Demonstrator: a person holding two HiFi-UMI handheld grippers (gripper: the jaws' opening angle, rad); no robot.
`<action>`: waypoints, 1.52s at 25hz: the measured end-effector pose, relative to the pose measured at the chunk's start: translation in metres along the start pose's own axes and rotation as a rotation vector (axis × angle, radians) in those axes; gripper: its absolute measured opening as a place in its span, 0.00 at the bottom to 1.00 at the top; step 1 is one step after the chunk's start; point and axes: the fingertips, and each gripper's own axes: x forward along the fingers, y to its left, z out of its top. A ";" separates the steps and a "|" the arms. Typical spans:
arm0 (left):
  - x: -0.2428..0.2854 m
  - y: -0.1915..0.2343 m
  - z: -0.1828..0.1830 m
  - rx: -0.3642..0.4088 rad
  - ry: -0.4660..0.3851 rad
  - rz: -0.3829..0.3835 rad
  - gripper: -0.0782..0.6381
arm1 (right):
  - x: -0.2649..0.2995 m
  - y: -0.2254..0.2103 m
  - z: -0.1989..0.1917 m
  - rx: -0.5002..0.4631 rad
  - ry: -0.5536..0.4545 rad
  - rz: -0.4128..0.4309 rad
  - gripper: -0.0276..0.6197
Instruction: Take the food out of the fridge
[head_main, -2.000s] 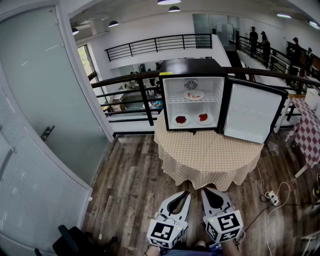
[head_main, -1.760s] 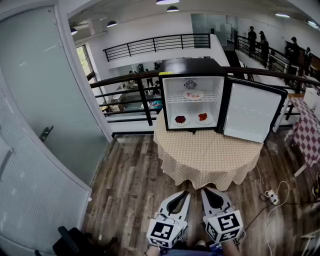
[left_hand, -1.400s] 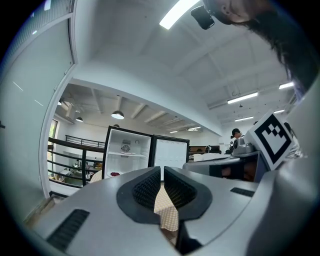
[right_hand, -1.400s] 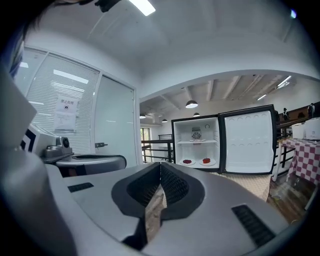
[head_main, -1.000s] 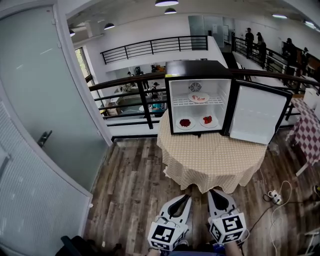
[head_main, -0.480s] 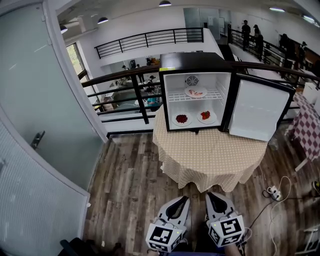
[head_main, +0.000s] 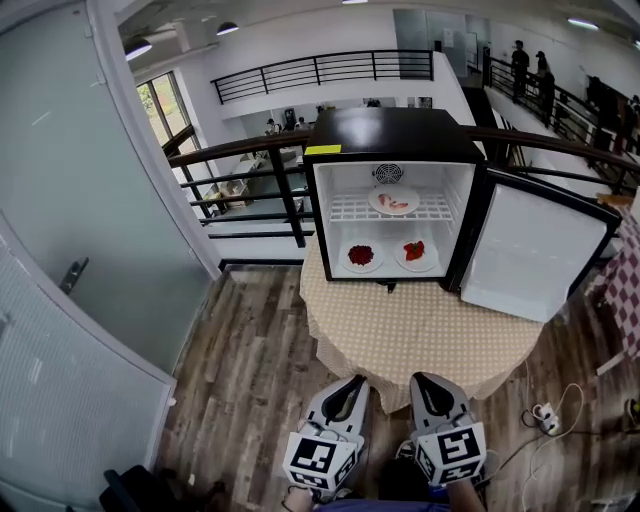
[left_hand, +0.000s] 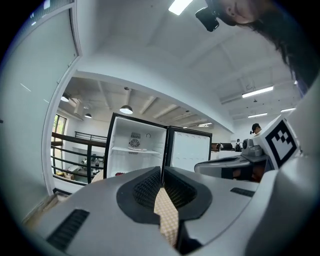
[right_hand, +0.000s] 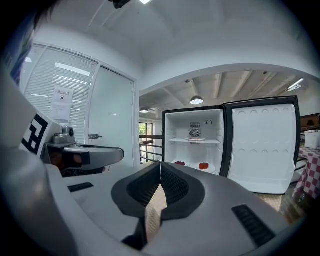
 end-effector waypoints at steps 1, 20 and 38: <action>0.012 0.000 0.004 0.004 -0.002 0.011 0.15 | 0.007 -0.010 0.002 -0.005 -0.002 0.015 0.07; 0.127 -0.002 0.007 0.033 0.060 0.143 0.15 | 0.072 -0.106 -0.001 0.074 0.016 0.187 0.07; 0.213 0.101 0.006 0.064 0.077 0.058 0.15 | 0.196 -0.141 0.014 0.096 0.043 0.093 0.07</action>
